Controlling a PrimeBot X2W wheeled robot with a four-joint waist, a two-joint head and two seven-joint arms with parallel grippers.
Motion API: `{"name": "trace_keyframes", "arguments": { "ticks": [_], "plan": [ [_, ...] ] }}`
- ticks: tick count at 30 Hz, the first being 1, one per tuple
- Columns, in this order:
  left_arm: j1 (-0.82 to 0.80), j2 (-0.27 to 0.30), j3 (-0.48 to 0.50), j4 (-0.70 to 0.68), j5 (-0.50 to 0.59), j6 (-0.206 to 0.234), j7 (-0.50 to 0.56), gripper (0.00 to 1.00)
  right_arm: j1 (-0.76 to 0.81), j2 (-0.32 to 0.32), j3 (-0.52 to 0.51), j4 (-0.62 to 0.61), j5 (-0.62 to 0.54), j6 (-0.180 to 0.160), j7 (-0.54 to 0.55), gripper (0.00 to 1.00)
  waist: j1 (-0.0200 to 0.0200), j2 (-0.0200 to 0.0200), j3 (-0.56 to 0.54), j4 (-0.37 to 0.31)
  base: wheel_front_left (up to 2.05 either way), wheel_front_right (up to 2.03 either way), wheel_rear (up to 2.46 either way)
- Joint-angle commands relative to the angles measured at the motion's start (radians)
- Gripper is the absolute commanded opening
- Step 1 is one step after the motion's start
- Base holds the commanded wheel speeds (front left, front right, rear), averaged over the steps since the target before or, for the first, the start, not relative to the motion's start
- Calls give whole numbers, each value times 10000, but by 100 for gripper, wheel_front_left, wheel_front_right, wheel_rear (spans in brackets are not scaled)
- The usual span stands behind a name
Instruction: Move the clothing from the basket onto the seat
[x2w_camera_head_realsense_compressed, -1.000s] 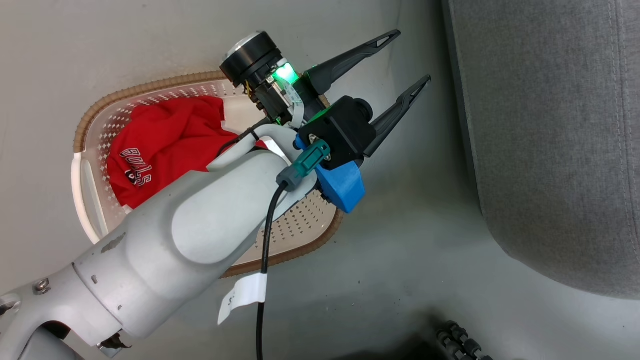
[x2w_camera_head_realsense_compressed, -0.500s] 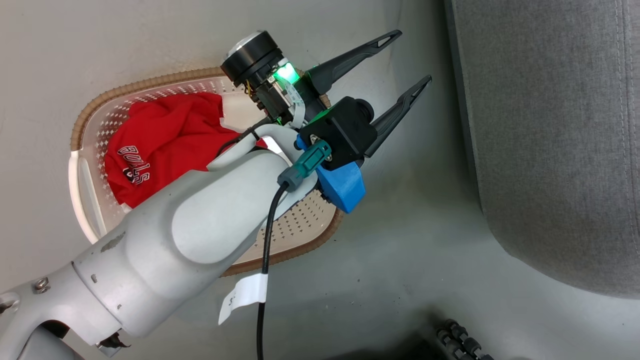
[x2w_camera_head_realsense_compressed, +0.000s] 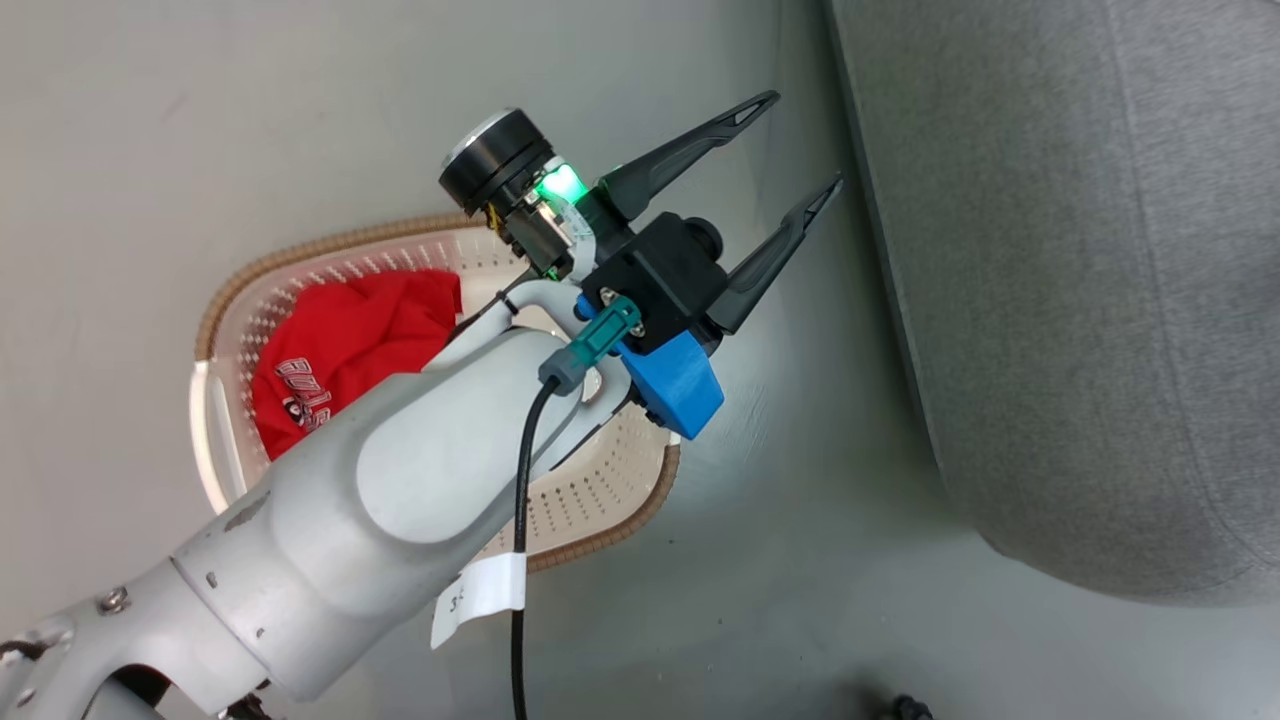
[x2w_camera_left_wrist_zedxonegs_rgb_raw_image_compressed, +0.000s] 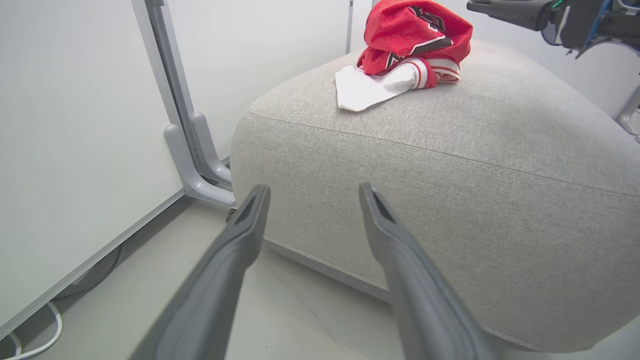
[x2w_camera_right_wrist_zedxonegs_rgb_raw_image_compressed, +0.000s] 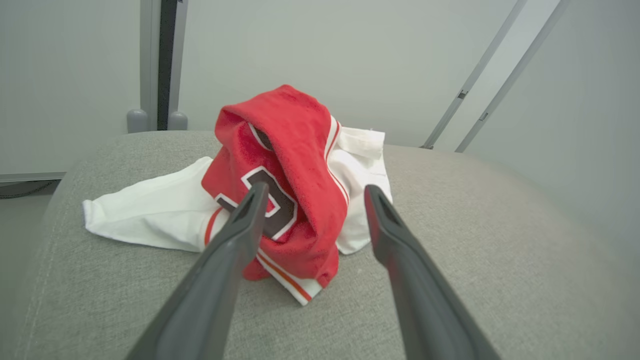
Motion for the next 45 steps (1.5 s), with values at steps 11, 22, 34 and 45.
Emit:
{"name": "trace_keyframes", "arguments": {
  "ticks": [11,22,34,45],
  "plan": [
    [1881,-29,2165,-358,-156,451,-90,100,1789,761,1814,-1604,71,-2,-38,100,0,0,-2498,670,0,0,0],
    [4273,-480,5416,-1164,853,411,-82,100,2621,1280,3467,-2078,119,-1,-38,100,0,0,-3967,1742,0,0,0],
    [6660,-1129,8327,-1688,2161,-196,-83,100,3099,1777,4489,-1900,557,-1,-36,100,0,0,-5377,2351,0,0,0],
    [8259,-1523,9831,-2104,2770,-661,-83,100,4137,2182,4715,-1728,690,-1,-36,100,0,0,-6167,2551,0,0,0]
  ]
}}
